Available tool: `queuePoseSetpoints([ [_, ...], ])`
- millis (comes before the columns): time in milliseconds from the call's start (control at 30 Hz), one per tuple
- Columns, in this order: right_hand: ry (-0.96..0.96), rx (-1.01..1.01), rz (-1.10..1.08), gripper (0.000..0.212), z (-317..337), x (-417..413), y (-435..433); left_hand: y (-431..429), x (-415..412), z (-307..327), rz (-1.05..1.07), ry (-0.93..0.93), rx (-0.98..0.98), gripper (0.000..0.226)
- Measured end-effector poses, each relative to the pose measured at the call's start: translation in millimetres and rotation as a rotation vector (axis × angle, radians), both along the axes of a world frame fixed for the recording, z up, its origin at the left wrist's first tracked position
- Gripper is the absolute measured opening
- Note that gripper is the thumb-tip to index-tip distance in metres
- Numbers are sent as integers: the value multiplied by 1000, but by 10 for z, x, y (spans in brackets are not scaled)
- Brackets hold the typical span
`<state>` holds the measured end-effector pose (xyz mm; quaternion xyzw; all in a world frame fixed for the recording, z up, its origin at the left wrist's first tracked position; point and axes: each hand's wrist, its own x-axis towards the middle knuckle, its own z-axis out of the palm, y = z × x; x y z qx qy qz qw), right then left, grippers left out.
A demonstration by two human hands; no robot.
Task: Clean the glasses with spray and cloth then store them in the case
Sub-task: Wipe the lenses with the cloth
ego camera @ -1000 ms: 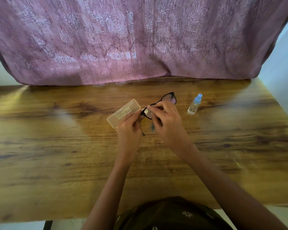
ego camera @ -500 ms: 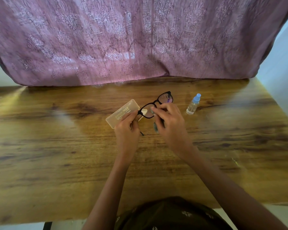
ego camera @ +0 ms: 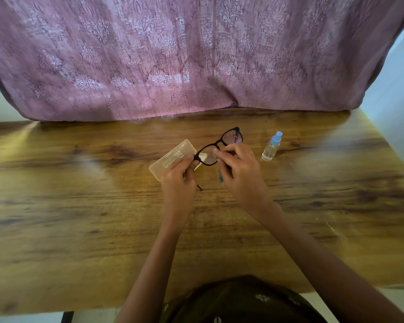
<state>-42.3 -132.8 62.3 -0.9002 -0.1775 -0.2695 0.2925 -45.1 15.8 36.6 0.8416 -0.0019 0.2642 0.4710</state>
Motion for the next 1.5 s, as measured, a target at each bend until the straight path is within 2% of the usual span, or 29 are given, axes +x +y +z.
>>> queuePoseSetpoints([
  [367,-12,-32,112,21,11,-20,180,-14,-41,43,-39,4,19,23],
  [633,2,-9,0,21,98,103,58,-15,-20,-2,-7,-24,28,20],
  [967,12,-33,140,19,48,22,172,-10,-38,4,-23,-13,-11,24],
  [1200,19,-6,26,21,76,155,67,-22,-16,-28,-3,-30,12,22],
  [1500,-15,29,-10,20,15,86,-10,-43,-32,-5,9,6,-27,22],
])
